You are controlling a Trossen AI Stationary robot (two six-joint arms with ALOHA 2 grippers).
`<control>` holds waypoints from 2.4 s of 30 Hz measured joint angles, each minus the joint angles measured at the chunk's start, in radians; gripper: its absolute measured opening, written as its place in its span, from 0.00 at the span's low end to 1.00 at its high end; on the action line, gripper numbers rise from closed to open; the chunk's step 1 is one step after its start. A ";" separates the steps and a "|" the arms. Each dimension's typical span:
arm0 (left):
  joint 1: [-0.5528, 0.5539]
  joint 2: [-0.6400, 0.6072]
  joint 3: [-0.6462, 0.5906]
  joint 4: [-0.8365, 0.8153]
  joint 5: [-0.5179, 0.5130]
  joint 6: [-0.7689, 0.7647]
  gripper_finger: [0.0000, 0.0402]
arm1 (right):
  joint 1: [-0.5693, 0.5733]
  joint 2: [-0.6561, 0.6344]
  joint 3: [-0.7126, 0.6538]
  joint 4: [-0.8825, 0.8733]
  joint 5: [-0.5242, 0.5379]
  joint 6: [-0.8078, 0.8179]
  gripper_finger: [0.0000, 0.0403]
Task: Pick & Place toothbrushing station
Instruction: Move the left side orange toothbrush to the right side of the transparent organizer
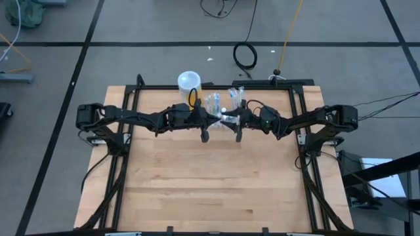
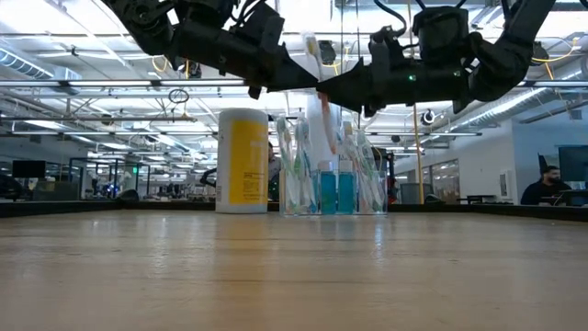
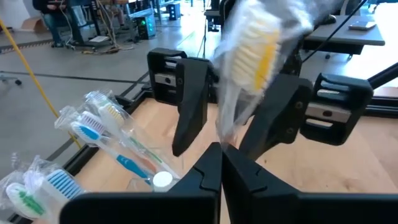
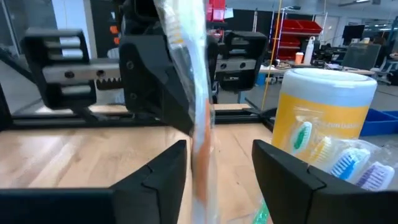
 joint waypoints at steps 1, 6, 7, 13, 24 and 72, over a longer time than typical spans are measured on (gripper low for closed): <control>0.000 0.000 0.000 0.000 0.000 0.000 0.01 | 0.000 0.000 0.000 -0.007 -0.002 -0.012 0.41; 0.000 0.000 0.000 0.000 0.000 -0.003 0.01 | 0.000 0.000 0.000 -0.022 -0.026 -0.034 0.31; 0.000 0.000 0.000 0.000 0.000 -0.003 0.01 | 0.000 0.000 0.000 -0.023 -0.026 -0.036 0.28; 0.000 0.000 0.000 0.000 -0.003 -0.003 0.05 | 0.000 0.000 0.000 -0.015 -0.024 -0.048 0.13; 0.000 0.000 0.000 -0.010 -0.039 -0.033 0.17 | -0.012 0.000 0.000 -0.020 -0.016 -0.056 0.07; -0.001 0.000 0.000 -0.203 -0.088 -0.151 0.32 | -0.154 0.001 -0.261 0.077 0.238 0.163 0.04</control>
